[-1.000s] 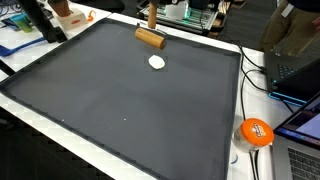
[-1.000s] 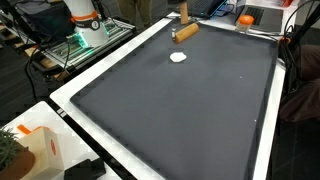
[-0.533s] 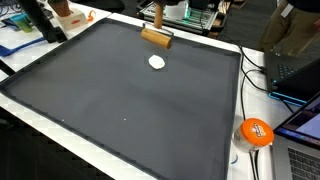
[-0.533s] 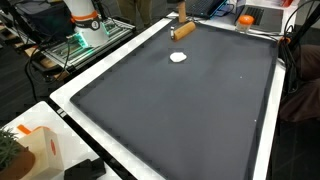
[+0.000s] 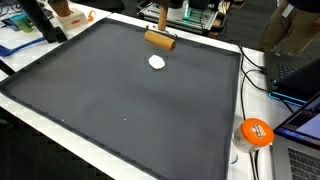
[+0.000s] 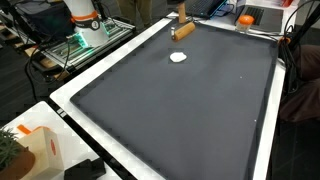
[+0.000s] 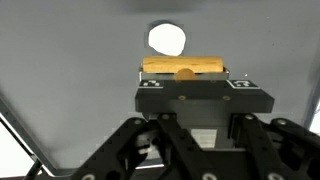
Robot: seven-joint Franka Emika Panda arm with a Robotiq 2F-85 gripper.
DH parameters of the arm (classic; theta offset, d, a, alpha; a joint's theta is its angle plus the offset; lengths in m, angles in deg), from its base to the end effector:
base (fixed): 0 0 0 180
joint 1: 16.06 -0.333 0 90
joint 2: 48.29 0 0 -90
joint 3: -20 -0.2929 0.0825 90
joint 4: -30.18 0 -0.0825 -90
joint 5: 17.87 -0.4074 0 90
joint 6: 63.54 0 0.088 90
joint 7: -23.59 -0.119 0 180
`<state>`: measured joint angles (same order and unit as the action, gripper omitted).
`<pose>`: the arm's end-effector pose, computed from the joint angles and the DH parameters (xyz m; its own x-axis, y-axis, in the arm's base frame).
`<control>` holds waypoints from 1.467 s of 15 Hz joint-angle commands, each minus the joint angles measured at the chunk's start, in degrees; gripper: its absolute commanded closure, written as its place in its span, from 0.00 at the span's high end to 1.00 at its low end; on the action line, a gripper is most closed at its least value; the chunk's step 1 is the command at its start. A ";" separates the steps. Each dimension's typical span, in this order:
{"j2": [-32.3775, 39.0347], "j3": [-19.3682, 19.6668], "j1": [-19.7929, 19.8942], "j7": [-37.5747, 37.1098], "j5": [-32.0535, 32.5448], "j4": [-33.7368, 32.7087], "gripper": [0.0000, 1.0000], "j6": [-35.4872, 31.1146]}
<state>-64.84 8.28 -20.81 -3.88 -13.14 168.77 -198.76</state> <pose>0.4782 0.1389 0.3925 0.9586 -0.1350 0.2509 -0.1427 -0.9897 0.0129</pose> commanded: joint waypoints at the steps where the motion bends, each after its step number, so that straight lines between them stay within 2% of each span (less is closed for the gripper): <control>1: -2.61 -1.03 0.98 -2.90 1.79 4.22 0.22 -5.32; 6: -2.95 -2.16 2.66 -6.74 4.13 7.05 0.22 -13.34; 8: -2.68 -2.52 3.21 -7.43 4.68 7.50 0.22 -14.85; 10: -2.06 -2.28 2.92 -6.33 3.49 7.13 0.22 -13.22; 13: -3.20 -0.50 1.55 -2.72 -0.62 4.22 0.22 -5.29; 15: -4.53 0.44 1.13 0.74 -2.21 0.28 0.22 2.23; 18: -1.74 2.57 0.26 10.26 -4.96 -9.41 0.22 16.30; 20: 0.82 2.53 1.15 12.73 -2.63 -14.96 0.22 25.72; 21: -2.20 1.96 1.08 9.64 -3.13 -10.03 0.47 19.61; 22: -1.48 2.29 1.08 10.93 -3.07 -12.13 0.47 22.86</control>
<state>-66.34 10.24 -19.36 7.18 -16.34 156.72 -175.99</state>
